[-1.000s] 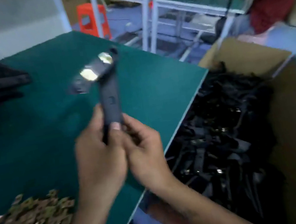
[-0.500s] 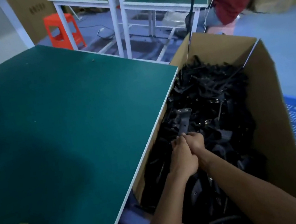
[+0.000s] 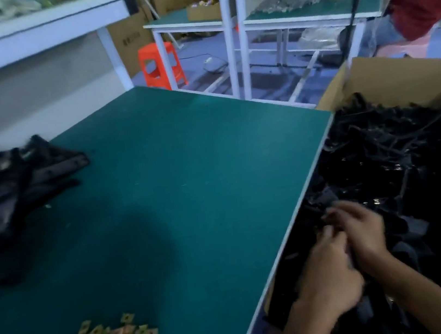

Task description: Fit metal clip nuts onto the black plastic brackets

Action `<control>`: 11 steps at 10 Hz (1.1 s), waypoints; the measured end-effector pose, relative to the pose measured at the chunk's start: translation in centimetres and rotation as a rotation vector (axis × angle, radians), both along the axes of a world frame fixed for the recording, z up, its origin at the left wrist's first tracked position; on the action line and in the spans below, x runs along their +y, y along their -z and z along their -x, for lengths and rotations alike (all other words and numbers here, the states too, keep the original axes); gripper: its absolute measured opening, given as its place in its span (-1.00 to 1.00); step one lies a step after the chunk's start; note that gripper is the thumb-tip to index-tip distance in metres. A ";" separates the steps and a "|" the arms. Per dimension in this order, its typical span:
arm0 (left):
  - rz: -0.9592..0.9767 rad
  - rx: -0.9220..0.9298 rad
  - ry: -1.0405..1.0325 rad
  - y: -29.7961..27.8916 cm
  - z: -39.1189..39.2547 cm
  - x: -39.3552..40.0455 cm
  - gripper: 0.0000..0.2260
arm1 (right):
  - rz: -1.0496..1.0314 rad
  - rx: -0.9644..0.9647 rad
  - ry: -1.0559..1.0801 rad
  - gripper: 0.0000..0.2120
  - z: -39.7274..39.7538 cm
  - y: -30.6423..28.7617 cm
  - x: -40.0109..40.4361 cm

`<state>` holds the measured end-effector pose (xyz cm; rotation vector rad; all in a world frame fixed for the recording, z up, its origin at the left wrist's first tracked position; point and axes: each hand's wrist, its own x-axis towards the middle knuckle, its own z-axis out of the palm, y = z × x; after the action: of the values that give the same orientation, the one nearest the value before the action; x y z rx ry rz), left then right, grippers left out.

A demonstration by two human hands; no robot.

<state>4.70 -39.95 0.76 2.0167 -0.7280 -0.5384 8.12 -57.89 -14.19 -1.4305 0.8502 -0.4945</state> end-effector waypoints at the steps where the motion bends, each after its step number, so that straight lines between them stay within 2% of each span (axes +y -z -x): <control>1: 0.150 -0.007 -0.048 -2.2 -0.1 2.8 -0.62 | 0.235 -0.222 0.009 -0.80 -0.2 -5.0 1.9; 2: 0.356 -0.244 -0.244 -2.8 0.1 7.9 -0.57 | 0.348 -0.556 -0.170 -0.75 -2.3 -11.9 8.8; 3: 0.424 -0.328 -0.609 -1.4 -2.9 14.9 -0.67 | 0.468 -0.492 -0.631 -0.82 -5.7 -13.4 15.4; 4: 0.481 -0.349 -1.026 1.4 -5.1 25.6 -0.72 | 0.602 -0.354 -1.166 -0.81 -9.5 -12.5 24.2; 5: 0.379 -0.393 -1.291 4.3 -4.7 32.8 -0.71 | 0.616 -0.311 -1.343 -0.84 -13.1 -12.0 31.9; 6: 0.366 -0.398 -1.496 6.2 -3.9 36.0 -0.77 | 0.578 -0.248 -1.347 -0.75 -15.8 -11.9 39.2; 7: 0.388 -0.411 -1.529 6.4 -4.1 36.4 -0.79 | 0.569 -0.163 -1.215 -0.51 -17.2 -11.3 44.9; 8: 0.345 -0.431 -1.493 6.1 -4.3 36.3 -0.79 | 0.537 -0.174 -1.076 -0.44 -17.0 -10.4 47.8; 9: 0.356 -0.399 -1.517 6.2 -4.1 36.7 -0.80 | 0.432 -0.338 -1.044 -0.52 -16.7 -10.2 48.4; 10: 0.215 -0.525 -1.534 6.0 -4.0 36.6 -0.78 | 0.358 -0.579 -1.132 -0.54 -15.7 -11.7 46.9; 11: -0.280 -0.665 -1.540 5.8 -4.1 35.6 -0.52 | 0.439 -0.675 -1.389 -0.63 -13.5 -14.1 44.6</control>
<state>8.78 -4.33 -5.03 2.3266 0.6934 0.9905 21.58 -13.26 -0.07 -1.7127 -0.8668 -0.0290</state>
